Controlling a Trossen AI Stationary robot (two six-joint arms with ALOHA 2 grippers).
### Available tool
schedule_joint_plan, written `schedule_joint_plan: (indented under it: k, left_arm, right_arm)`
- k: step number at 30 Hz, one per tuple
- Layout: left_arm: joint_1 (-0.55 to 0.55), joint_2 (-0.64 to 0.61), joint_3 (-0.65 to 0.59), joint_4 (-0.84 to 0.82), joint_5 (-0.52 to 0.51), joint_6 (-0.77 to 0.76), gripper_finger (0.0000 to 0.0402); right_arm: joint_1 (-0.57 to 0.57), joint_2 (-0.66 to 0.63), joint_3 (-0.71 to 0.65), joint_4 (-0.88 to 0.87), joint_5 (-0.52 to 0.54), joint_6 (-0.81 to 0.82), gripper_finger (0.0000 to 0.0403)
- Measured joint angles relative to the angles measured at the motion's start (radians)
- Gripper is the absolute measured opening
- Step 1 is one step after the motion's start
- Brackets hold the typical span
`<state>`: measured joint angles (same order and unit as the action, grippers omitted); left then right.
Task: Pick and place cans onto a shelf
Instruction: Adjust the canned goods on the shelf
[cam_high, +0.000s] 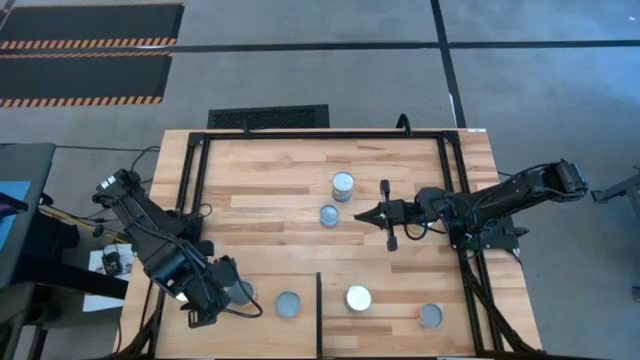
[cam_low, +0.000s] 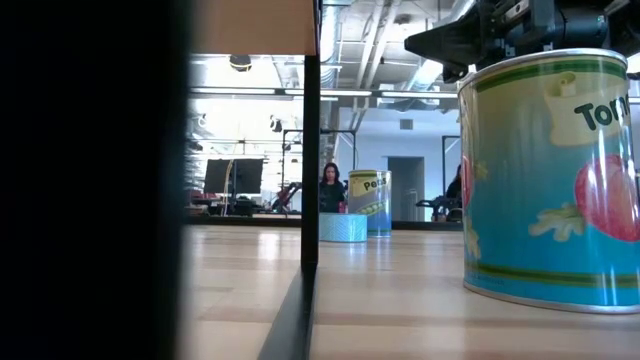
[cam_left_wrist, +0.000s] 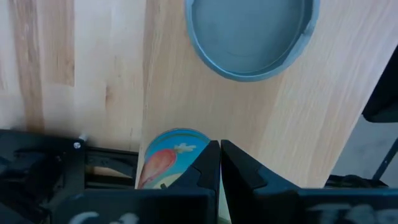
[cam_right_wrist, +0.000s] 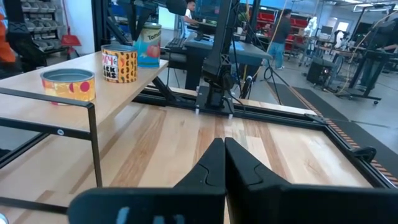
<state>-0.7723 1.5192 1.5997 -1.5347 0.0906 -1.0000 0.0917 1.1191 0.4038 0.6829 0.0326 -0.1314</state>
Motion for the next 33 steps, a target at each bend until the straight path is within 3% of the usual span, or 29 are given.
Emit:
schedule_joint_plan:
  k: [7,16,24,33]
  left_arm:
    - [0.000,-0.001,0.000,-0.004,-0.032,-0.010,0.0000]
    - [0.038,-0.003,0.053,0.140,-0.258,0.132,0.0000]
    - [0.090,0.042,0.035,0.205,-0.188,0.253,0.0000]
    - [0.079,0.055,0.035,0.173,-0.127,0.190,0.0000]
  right_arm:
    - [0.000,0.001,0.000,-0.001,0.000,0.000,0.0011]
    - [0.000,0.001,0.000,-0.001,0.000,0.000,0.0011]
    - [0.000,0.001,0.000,-0.001,0.000,0.000,0.0011]
    - [0.000,0.001,0.000,-0.006,-0.001,0.000,0.0011]
